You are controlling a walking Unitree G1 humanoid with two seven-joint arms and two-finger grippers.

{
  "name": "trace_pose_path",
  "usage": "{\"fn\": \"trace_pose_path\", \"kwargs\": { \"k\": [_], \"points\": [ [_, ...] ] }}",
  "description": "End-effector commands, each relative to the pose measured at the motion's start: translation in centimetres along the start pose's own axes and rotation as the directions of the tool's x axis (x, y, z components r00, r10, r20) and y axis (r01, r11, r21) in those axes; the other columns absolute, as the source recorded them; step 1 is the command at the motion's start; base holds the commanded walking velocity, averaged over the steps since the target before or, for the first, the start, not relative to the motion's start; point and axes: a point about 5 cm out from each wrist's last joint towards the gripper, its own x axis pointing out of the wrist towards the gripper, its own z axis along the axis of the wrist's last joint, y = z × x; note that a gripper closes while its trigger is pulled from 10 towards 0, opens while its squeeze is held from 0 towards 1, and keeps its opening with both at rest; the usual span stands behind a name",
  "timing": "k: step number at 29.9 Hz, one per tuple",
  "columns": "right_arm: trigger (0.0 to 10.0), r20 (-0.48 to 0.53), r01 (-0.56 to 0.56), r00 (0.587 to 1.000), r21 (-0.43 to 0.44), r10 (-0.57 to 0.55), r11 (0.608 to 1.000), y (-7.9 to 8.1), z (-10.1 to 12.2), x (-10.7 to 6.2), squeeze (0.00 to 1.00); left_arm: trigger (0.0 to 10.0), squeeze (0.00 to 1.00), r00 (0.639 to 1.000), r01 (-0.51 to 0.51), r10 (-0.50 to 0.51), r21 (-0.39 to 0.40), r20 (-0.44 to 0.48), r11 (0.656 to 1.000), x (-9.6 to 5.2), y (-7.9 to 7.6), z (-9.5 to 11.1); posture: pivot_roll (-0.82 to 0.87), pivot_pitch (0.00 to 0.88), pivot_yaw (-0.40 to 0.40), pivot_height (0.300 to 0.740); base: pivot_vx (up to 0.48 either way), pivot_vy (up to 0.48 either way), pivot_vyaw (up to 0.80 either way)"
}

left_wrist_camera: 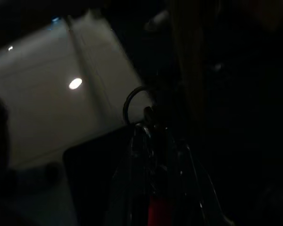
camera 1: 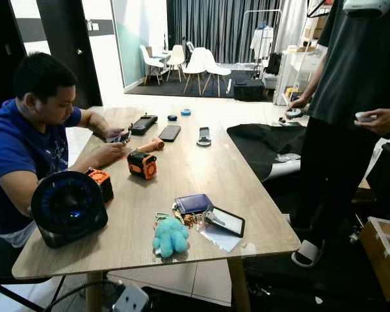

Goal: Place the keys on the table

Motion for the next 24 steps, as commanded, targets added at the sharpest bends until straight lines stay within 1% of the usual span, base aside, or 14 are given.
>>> {"fn": "trace_pose_path", "kwargs": {
  "k": [1, 2, 3, 5, 7, 8, 9, 13, 16, 17, 18, 19, 21, 24],
  "points": [
    [10.0, 0.036, -0.029, 0.999, -0.007, 0.029, 1.0, 0.5, 0.8, 0.3, 0.0, 10.0, 0.0, 0.997, 0.058, -0.056, -0.039, 0.05, 0.998, 0.1, -0.5, 0.6, 0.04, 0.027, 0.032, 0.74, 0.0, 0.0, 0.0],
    [10.0, 0.084, -0.066, 0.994, 0.004, 0.065, 0.998, 1.2, 1.7, 0.7, 0.0, 10.0, 0.0, 0.989, 0.126, -0.121, -0.052, 0.083, 0.991, 0.0, -0.8, 1.3, 0.04, 0.021, 0.031, 0.74, 0.0, 0.0, 0.0],
    [10.0, 0.084, -0.066, 0.994, 0.004, 0.065, 0.998, 1.2, 1.7, 0.7, 0.0, 10.0, 0.0, 0.989, 0.126, -0.121, -0.052, 0.083, 0.991, 0.0, -0.8, 1.3, 0.04, 0.021, 0.031, 0.74, 0.0, 0.0, 0.0],
    [10.0, 0.178, -0.141, 0.974, -0.015, 0.141, 0.99, 2.2, 3.4, 1.1, 0.0, 10.0, 0.0, 0.965, 0.243, -0.235, -0.067, 0.113, 0.968, -0.3, -1.3, 2.3, 0.03, 0.018, 0.034, 0.74, 0.0, 0.0, 0.0],
    [10.0, 0.178, -0.141, 0.974, -0.015, 0.141, 0.99, 2.2, 3.4, 1.1, 0.0, 10.0, 0.0, 0.965, 0.243, -0.235, -0.067, 0.113, 0.968, -0.3, -1.3, 2.3, 0.03, 0.018, 0.034, 0.74, 0.0, 0.0, 0.0],
    [10.0, 0.203, -0.163, 0.965, -0.03, 0.166, 0.986, 2.4, 3.9, 1.2, 0.0, 10.0, 0.0, 0.956, 0.278, -0.268, -0.072, 0.118, 0.958, -0.4, -1.5, 2.6, 0.03, 0.018, 0.034, 0.74, 0.0, 0.0, 0.0],
    [10.0, 0.203, -0.163, 0.965, -0.03, 0.166, 0.986, 2.4, 3.9, 1.2, 0.0, 10.0, 0.0, 0.956, 0.278, -0.268, -0.072, 0.118, 0.958, -0.4, -1.5, 2.6, 0.03, 0.018, 0.034, 0.74, 0.0, 0.0, 0.0],
    [10.0, 0.306, -0.265, 0.902, -0.169, 0.306, 0.949, 3.1, 5.6, 0.7, 0.0, 10.0, 0.0, 0.928, 0.349, -0.345, -0.005, 0.14, 0.937, -0.8, -1.9, 4.0, 0.04, 0.016, 0.028, 0.74, 0.0, 0.0, 0.0],
    [10.0, 0.335, -0.275, 0.885, -0.187, 0.324, 0.943, 3.1, 6.1, 0.5, 0.0, 10.0, 0.0, 0.921, 0.366, -0.362, -0.003, 0.143, 0.931, -1.0, -1.9, 4.4, 0.04, 0.02, 0.027, 0.74, 0.0, 0.0, 0.0],
    [10.0, 0.408, -0.296, 0.835, -0.232, 0.369, 0.927, 3.2, 7.4, 0.0, 0.0, 10.0, 0.0, 0.905, 0.403, -0.398, -0.006, 0.151, 0.915, -1.5, -2.0, 5.4, 0.04, 0.021, 0.029, 0.74, 0.0, 0.0, 0.0],
    [10.0, 0.43, -0.304, 0.816, -0.248, 0.385, 0.92, 3.2, 7.8, -0.2, 0.0, 10.0, 0.0, 0.899, 0.415, -0.409, -0.007, 0.154, 0.91, -1.6, -2.0, 5.7, 0.04, 0.021, 0.029, 0.74, 0.0, 0.0, 0.0],
    [10.0, 0.43, -0.304, 0.816, -0.248, 0.385, 0.92, 3.2, 7.8, -0.2, 0.0, 10.0, 0.0, 0.899, 0.415, -0.409, -0.007, 0.154, 0.91, -1.6, -2.0, 5.7, 0.04, 0.021, 0.029, 0.74, 0.0, 0.0, 0.0],
    [10.0, 0.467, -0.325, 0.782, -0.262, 0.414, 0.909, 3.4, 8.6, -0.6, 0.0, 10.0, 0.0, 0.889, 0.432, -0.428, 0.015, 0.161, 0.902, -1.8, -2.0, 6.6, 0.04, 0.022, 0.03, 0.74, 0.0, 0.0, 0.0],
    [10.0, 0.497, -0.352, 0.745, -0.275, 0.446, 0.895, 3.7, 9.4, -1.1, 0.0, 10.0, 0.0, 0.877, 0.451, -0.451, 0.042, 0.166, 0.892, -2.0, -1.9, 7.6, 0.04, 0.024, 0.031, 0.74, 0.0, 0.0, 0.0]
  ]
}}
